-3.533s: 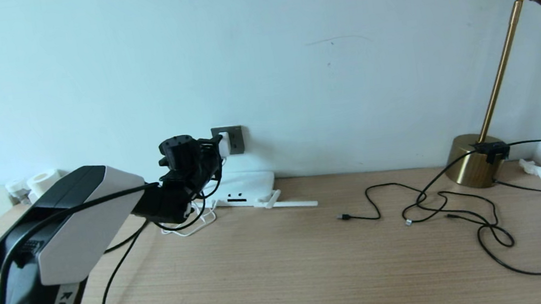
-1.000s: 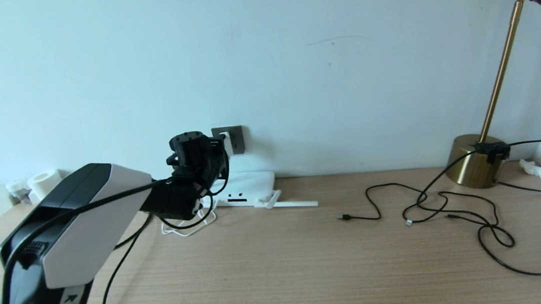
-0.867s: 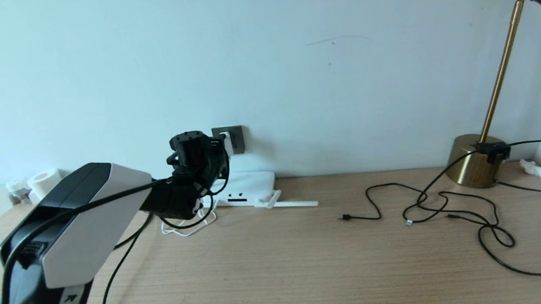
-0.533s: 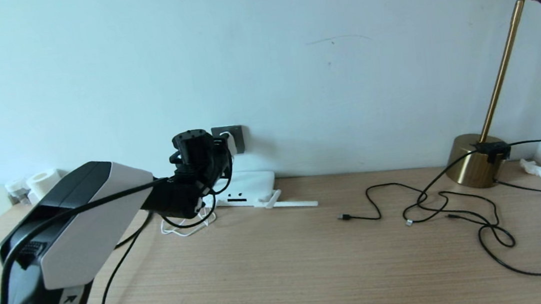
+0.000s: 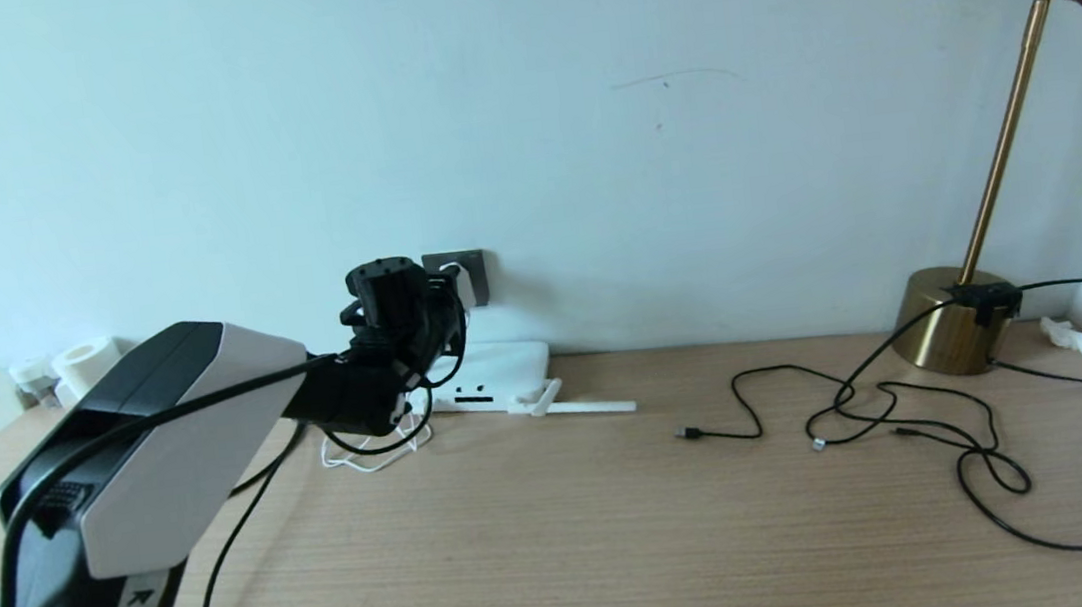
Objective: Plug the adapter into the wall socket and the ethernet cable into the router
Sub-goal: Hand it to the other hand
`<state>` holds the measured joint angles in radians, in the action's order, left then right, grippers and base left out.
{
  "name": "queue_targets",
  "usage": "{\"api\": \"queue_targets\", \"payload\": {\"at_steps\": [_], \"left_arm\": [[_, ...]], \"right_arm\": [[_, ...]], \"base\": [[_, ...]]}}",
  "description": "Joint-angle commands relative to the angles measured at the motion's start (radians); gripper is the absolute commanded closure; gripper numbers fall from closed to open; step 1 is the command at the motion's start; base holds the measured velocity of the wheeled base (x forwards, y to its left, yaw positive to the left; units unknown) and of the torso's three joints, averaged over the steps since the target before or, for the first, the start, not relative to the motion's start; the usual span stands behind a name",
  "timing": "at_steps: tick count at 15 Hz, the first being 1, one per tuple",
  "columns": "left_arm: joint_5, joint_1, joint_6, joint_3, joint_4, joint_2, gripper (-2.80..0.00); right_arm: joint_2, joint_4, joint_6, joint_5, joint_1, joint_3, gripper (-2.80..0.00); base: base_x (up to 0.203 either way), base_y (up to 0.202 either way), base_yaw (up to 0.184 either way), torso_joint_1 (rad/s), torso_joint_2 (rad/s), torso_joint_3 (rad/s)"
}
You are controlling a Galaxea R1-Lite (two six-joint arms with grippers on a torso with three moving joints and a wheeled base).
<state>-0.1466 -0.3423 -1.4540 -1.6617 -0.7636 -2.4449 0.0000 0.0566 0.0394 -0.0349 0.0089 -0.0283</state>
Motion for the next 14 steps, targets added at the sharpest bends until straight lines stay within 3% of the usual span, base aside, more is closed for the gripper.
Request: {"api": "queue_targets", "payload": {"at_steps": [1,14], "left_arm": [[-0.004,0.0,-0.008,0.002,-0.007,0.004,0.0],[-0.008,0.003,-0.008,0.031,-0.005,0.038,0.0]], "right_arm": [[0.0,0.0,0.001,0.0,0.0,-0.001,-2.8],[0.0,0.0,0.001,0.0,0.0,0.0,-2.8]], "base": [[0.0,0.0,0.0,0.0,0.0,0.0],[0.0,0.0,0.0,0.0,0.0,0.0]]}}
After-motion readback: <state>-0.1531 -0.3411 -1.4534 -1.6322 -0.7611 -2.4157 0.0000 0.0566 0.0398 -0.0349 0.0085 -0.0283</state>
